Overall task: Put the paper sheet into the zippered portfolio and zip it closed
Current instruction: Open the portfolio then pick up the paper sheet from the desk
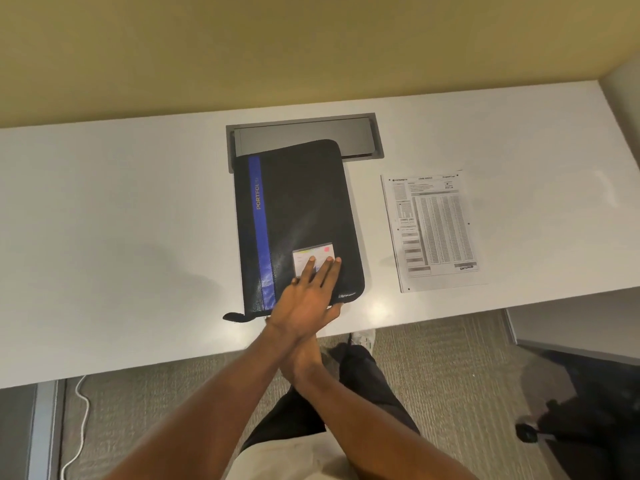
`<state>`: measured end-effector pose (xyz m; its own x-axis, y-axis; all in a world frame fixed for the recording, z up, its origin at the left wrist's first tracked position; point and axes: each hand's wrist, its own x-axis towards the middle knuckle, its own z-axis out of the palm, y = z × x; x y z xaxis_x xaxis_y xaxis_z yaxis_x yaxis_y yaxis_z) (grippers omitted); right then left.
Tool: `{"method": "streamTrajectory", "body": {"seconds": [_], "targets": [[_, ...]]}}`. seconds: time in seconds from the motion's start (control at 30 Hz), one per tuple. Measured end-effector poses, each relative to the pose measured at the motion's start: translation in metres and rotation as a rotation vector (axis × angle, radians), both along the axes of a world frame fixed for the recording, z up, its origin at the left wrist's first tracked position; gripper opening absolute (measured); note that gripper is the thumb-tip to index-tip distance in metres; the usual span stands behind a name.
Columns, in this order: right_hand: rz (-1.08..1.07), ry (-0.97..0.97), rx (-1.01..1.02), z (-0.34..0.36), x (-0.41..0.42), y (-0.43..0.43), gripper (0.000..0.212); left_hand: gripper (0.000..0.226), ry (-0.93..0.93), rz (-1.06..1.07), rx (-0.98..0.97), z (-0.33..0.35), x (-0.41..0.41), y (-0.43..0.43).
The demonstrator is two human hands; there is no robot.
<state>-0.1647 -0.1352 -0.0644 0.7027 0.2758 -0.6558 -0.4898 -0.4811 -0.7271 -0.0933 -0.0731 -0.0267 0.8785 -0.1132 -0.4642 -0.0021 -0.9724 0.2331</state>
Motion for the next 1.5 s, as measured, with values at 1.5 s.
{"method": "streamTrajectory", "body": {"seconds": [1.5], "targets": [[0.791,-0.576,-0.755,-0.007,0.128,-0.055,0.078,0.067,-1.026,1.927,-0.619,0.005,-0.142,0.145]]}}
